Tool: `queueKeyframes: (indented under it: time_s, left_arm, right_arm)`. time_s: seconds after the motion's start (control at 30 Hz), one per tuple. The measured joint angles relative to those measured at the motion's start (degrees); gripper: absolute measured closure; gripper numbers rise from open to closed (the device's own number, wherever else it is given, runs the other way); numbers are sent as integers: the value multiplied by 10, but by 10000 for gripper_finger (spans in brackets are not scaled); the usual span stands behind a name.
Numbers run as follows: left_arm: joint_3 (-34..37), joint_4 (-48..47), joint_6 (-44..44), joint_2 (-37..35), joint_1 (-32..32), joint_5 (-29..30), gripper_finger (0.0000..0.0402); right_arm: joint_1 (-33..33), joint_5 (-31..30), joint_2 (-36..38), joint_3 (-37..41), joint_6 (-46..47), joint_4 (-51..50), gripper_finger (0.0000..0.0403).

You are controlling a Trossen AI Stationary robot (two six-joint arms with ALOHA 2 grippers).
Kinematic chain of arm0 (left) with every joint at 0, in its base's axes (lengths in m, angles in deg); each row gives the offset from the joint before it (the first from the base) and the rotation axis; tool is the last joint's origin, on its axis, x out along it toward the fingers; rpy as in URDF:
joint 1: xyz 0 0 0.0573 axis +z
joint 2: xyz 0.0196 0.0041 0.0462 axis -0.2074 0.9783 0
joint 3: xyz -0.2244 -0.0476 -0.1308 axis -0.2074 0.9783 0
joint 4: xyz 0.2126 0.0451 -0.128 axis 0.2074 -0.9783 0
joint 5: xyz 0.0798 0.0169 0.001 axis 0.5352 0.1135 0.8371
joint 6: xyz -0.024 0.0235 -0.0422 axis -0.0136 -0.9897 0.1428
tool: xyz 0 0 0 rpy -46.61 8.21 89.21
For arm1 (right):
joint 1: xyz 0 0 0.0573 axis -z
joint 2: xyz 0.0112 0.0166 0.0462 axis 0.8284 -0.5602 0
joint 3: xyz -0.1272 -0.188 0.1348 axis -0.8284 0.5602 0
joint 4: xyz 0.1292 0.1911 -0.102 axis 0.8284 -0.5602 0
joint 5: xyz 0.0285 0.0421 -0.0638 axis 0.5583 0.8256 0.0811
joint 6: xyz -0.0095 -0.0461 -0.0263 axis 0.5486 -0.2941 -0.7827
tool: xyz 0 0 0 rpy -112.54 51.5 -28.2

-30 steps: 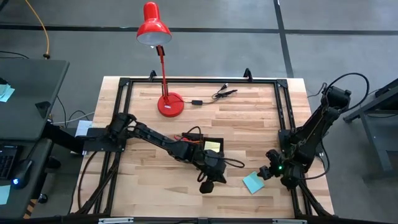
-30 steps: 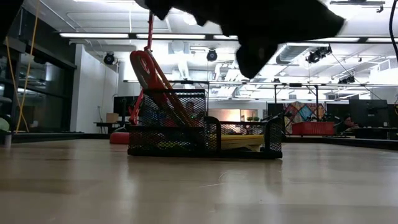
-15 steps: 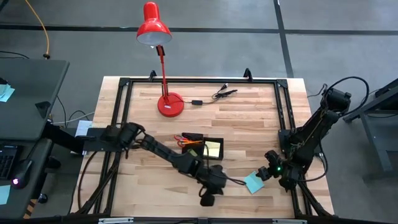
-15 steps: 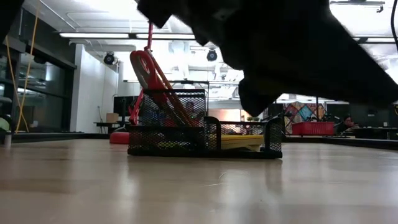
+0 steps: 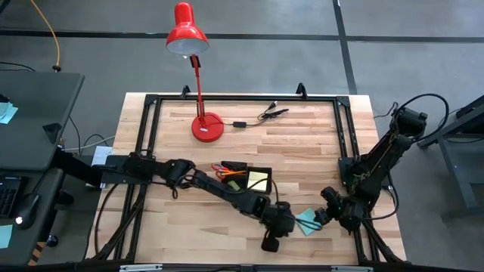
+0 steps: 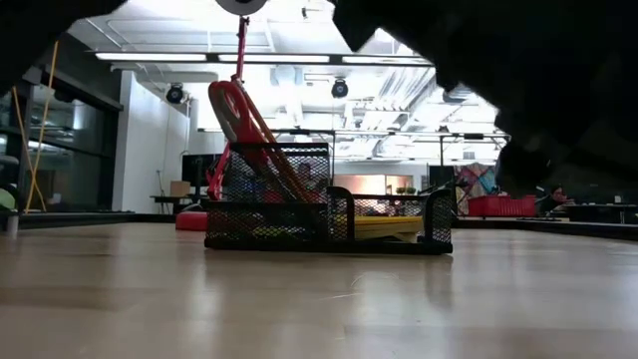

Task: Pick and place office supplies into organizer
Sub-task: Put the light blue sticky notes into the black desk organizer

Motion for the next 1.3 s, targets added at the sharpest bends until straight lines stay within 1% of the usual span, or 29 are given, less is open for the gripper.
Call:
queueKeyframes:
  time_s: [0.07, 0.13, 0.2, 0.3, 0.4, 0.6, 0.63, 0.73, 0.8, 0.9, 1.0, 1.13, 1.3]
  left_arm:
    - [-16, -32, -5, 8, 8, 0, 401]
    - [-24, -41, 3, 21, 17, -1, 401]
    - [-23, -55, 9, 27, 26, -20, 401]
    - [-25, -41, 13, 37, 36, -42, 401]
    - [-25, -36, 26, 37, 41, -48, 401]
    - [-24, -23, 32, 39, 44, -44, 401]
    - [-24, -22, 32, 39, 45, -45, 401]
    - [-24, -18, 42, 39, 45, -47, 401]
    - [-24, -14, 46, 40, 46, -47, 401]
    - [-24, -14, 47, 40, 48, -49, 401]
    - [-24, -13, 47, 40, 52, -54, 401]
    - [-23, -12, 47, 40, 60, -68, 401]
    - [-23, -19, 45, 40, 64, -84, 401]
  right_arm:
    - [1, -2, -1, 0, -10, -1, 202]
    - [4, -5, -2, 0, -12, -8, 202]
    - [10, 0, -2, 0, -13, -16, 202]
    - [20, 35, -2, 0, -1, -35, 202]
    - [28, 54, -2, 0, -2, -25, 202]
    - [40, 52, -12, 0, -11, -4, 202]
    - [46, 61, -15, 0, -11, -2, 202]
    - [66, 113, -33, -2, -13, 7, 202]
    - [74, 124, -48, -2, -20, 15, 202]
    - [89, 134, -67, -2, -32, 64, 202]
    - [106, 121, -83, -1, -52, 122, 202]
    - [124, 135, -108, -1, -59, 154, 202]
    - [131, 106, -139, 0, -86, 226, 202]
